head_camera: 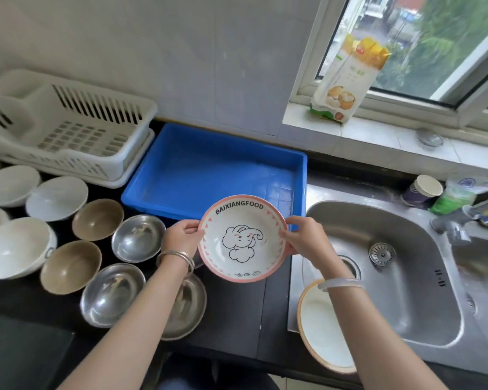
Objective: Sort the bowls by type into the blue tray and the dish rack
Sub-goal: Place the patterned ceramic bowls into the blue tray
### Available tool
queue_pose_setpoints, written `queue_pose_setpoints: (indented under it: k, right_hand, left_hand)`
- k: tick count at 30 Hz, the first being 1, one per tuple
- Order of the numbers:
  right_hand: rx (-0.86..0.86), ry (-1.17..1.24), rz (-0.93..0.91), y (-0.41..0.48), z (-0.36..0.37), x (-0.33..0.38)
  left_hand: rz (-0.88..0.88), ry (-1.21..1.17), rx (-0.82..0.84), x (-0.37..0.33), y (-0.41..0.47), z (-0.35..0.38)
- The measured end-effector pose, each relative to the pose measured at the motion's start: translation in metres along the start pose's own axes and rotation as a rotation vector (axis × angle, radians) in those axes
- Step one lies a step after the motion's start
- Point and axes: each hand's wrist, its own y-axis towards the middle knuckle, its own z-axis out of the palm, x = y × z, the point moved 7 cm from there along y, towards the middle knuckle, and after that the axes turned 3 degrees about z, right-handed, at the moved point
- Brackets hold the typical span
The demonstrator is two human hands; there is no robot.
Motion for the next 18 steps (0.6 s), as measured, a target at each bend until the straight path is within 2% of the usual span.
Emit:
queue_pose_setpoints:
  k: [4,7,11,18]
  right_hand:
    - [0.024,0.200,0.049,0.025,0.007,0.027]
    - [0.020,0.255,0.072,0.048,0.021,0.043]
    - [-0.021,0.309,0.114,0.081,0.044,0.061]
    - [0.007,0.311,0.162,0.133,0.091,0.084]
  left_hand:
    - [-0.024,-0.190,0.016,-0.025,0.033,-0.009]
    - [-0.024,-0.270,0.054,-0.039,0.061,-0.012]
    - [-0.152,-0.378,0.099,-0.039,0.096,-0.013]
    - [-0.178,-0.385,0.054,-0.027,0.162,-0.018]
